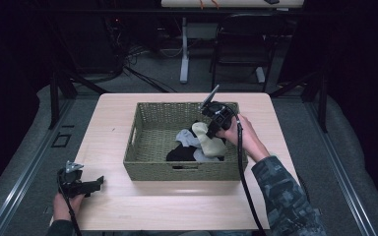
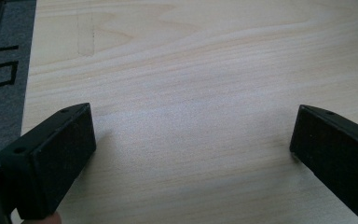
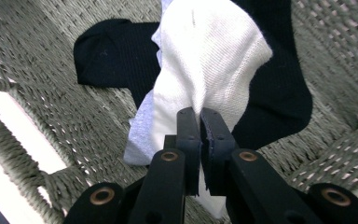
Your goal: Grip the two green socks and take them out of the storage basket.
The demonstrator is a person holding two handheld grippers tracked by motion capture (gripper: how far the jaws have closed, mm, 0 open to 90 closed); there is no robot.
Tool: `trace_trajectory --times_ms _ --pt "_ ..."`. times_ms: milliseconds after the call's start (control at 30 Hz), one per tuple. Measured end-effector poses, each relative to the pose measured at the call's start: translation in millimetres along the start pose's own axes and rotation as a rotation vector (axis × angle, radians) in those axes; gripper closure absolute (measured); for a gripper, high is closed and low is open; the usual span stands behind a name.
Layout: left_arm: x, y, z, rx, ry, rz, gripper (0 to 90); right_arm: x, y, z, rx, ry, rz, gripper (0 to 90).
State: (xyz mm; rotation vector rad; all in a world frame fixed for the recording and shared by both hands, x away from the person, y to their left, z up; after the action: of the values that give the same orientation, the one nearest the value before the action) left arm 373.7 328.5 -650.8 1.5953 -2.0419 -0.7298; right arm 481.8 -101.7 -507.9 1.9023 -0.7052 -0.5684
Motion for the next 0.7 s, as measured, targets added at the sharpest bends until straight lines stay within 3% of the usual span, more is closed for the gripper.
trace_trajectory --times_ms 233,700 --pt "0.0 0.0 0.0 0.0 0.0 0.0 0.0 1.9 21.4 -5.9 0.004 0.015 0.018 87.1" --pt "0.0 0.0 0.0 0.0 -0.001 0.0 0.0 0.7 46.2 -16.7 0.001 0.022 0.025 86.9"
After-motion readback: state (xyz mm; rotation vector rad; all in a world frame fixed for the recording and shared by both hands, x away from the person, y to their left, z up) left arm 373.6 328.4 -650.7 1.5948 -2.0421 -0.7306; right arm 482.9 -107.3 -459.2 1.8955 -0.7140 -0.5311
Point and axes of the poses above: each handheld gripper's, and its own axes: y roughly backward along the jaws, z roughly out of its underside, x roughly to its right, the point moved 8 cm from there along -y, roughly forward along the jaws, and after that the axes turned 7 degrees about x, right-handed, at the moved point
